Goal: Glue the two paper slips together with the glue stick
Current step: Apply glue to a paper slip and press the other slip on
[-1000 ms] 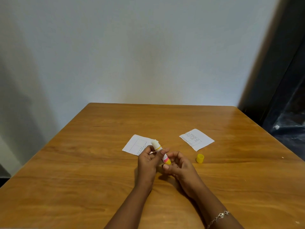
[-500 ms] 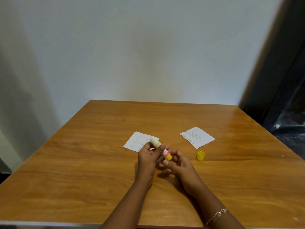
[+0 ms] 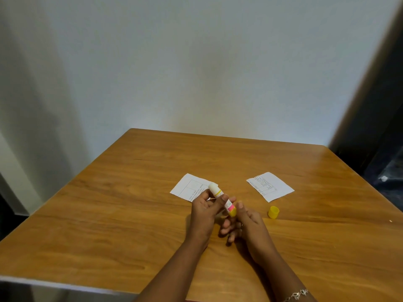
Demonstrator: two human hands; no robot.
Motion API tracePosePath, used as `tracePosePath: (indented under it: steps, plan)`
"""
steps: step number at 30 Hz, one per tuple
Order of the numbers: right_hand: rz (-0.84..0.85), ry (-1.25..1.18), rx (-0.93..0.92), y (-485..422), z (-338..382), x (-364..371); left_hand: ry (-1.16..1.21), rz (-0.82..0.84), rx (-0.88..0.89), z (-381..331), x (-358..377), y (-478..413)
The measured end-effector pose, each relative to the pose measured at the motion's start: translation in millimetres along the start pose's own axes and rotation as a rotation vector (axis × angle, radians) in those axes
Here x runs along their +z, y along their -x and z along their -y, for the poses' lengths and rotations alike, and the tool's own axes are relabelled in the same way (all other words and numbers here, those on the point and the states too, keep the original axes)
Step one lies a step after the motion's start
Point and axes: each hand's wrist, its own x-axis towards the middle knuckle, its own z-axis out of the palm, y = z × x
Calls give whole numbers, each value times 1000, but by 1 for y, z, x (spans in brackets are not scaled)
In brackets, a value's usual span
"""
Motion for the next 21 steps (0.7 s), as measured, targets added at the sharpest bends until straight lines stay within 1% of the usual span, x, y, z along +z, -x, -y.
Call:
tracePosePath:
  steps: [2,5,11,16,21]
  plan:
    - [21,30,-16,1,-1,0,17,-4,-15,0,0,0]
    - [2,21,-9,0,-3,0,33,-13,-27,1,0,-1]
    - [2,17,33,-2,-2,2,-1,-12,3,0,-1,-2]
    - [30,73,-28,0,-3,2,8,1,-35,-1,0,-1]
    - [19,134,-40,0,-2,2,-15,-12,-6,-1,-1,0]
